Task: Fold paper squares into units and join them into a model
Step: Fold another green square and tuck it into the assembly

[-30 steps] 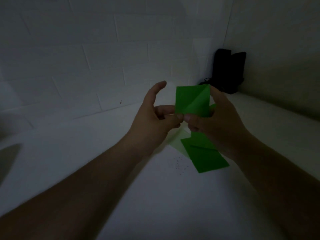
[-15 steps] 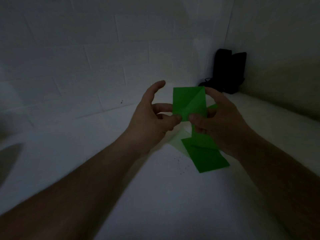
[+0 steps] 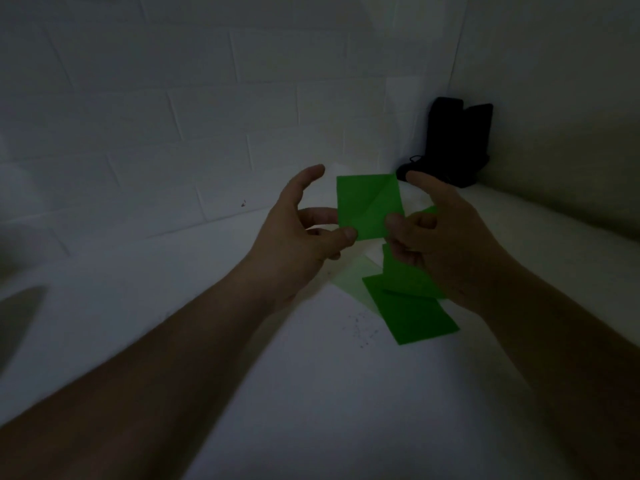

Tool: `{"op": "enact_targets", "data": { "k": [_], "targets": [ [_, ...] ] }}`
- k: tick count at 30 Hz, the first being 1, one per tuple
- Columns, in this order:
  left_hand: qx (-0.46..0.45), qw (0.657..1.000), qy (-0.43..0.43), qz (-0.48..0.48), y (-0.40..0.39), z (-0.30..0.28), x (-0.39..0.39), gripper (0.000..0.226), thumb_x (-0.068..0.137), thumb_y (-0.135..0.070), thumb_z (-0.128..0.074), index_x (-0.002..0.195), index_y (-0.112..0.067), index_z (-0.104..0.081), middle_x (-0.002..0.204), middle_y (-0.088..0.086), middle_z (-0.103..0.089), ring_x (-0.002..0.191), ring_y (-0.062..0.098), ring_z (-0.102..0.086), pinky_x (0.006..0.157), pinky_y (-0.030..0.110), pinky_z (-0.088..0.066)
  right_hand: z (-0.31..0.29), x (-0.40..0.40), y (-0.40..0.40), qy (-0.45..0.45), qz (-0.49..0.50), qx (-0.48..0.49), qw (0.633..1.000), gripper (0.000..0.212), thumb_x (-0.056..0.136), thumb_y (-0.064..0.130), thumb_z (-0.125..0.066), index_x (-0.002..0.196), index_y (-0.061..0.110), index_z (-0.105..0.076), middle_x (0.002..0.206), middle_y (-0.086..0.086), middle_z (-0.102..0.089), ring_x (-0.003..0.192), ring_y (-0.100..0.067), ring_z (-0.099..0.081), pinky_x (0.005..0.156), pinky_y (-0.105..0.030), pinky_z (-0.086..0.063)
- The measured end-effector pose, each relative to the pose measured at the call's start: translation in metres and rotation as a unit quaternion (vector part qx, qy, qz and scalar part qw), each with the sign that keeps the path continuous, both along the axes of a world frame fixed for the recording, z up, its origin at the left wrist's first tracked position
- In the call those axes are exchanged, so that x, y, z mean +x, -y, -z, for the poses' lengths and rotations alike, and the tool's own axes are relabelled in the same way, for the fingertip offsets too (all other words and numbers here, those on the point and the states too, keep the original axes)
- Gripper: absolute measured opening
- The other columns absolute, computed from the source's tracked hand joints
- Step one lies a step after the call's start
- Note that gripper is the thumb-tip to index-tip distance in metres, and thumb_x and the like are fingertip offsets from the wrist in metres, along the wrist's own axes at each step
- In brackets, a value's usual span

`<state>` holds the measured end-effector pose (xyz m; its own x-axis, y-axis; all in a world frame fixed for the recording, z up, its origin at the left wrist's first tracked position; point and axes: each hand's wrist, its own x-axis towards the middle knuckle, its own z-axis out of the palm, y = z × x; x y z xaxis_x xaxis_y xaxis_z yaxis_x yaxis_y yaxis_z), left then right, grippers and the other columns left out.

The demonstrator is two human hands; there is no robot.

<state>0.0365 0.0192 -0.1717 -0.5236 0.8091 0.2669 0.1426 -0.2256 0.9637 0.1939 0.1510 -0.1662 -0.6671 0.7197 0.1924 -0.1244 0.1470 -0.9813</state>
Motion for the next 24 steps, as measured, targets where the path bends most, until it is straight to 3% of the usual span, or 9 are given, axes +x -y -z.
{"op": "enact_targets", "data": {
  "k": [4, 7, 12, 18, 21, 24],
  "targets": [
    [-0.006, 0.999, 0.036, 0.002, -0.002, 0.001, 0.003, 0.051, 0.089, -0.001, -0.074, 0.133, -0.02, -0.058, 0.094, 0.008, -0.078, 0.085, 0.018, -0.073, 0.074, 0.027, -0.057, 0.0, 0.0, 0.0, 0.006, 0.019, 0.005, 1.0, 0.067, 0.086, 0.007, -0.077, 0.145, 0.023, -0.048, 0.067, -0.009, -0.066, 0.065, -0.018, -0.067, 0.066, -0.03, -0.06],
    [0.001, 0.998, 0.054, 0.02, -0.005, 0.003, 0.007, 0.034, 0.089, -0.001, -0.073, 0.121, -0.011, -0.067, 0.089, 0.007, -0.076, 0.081, 0.015, -0.071, 0.076, 0.028, -0.059, 0.0, -0.003, 0.002, -0.017, 0.028, -0.015, 0.999, 0.047, 0.087, 0.005, -0.076, 0.13, 0.018, -0.06, 0.061, -0.002, -0.065, 0.063, -0.017, -0.065, 0.071, -0.037, -0.06],
    [-0.001, 0.999, 0.042, 0.015, -0.006, 0.007, 0.007, 0.025, 0.09, 0.004, -0.071, 0.112, -0.008, -0.07, 0.084, 0.008, -0.074, 0.075, 0.016, -0.069, 0.074, 0.029, -0.06, 0.001, -0.006, 0.006, -0.02, 0.005, -0.04, 0.999, 0.026, 0.088, 0.006, -0.074, 0.111, 0.015, -0.068, 0.068, -0.006, -0.069, 0.065, -0.019, -0.064, 0.074, -0.04, -0.06],
    [0.007, 0.994, 0.111, -0.005, -0.006, 0.003, 0.008, 0.014, 0.093, 0.003, -0.067, 0.103, -0.006, -0.07, 0.085, 0.015, -0.075, 0.075, 0.019, -0.071, 0.072, 0.029, -0.061, -0.002, -0.005, 0.012, 0.021, -0.026, -0.05, 0.998, 0.016, 0.09, -0.001, -0.069, 0.103, 0.007, -0.074, 0.094, -0.028, -0.071, 0.074, -0.026, -0.063, 0.08, -0.042, -0.058],
    [0.011, 0.988, 0.156, -0.012, -0.005, 0.0, 0.009, 0.015, 0.091, 0.005, -0.067, 0.103, -0.004, -0.069, 0.092, 0.022, -0.073, 0.078, 0.024, -0.071, 0.075, 0.032, -0.063, -0.001, -0.005, 0.014, 0.05, -0.059, -0.065, 0.995, 0.016, 0.088, -0.001, -0.071, 0.097, 0.011, -0.076, 0.089, -0.021, -0.074, 0.074, -0.025, -0.066, 0.082, -0.044, -0.058],
    [-0.006, 0.992, 0.123, -0.031, -0.002, -0.001, 0.005, 0.026, 0.09, 0.007, -0.068, 0.11, -0.009, -0.064, 0.084, 0.017, -0.071, 0.073, 0.025, -0.071, 0.071, 0.033, -0.062, -0.005, -0.003, 0.011, 0.074, -0.028, -0.056, 0.995, 0.032, 0.086, 0.006, -0.076, 0.114, 0.02, -0.067, 0.098, -0.009, -0.076, 0.086, -0.022, -0.075, 0.081, -0.041, -0.061]
  ]
}}
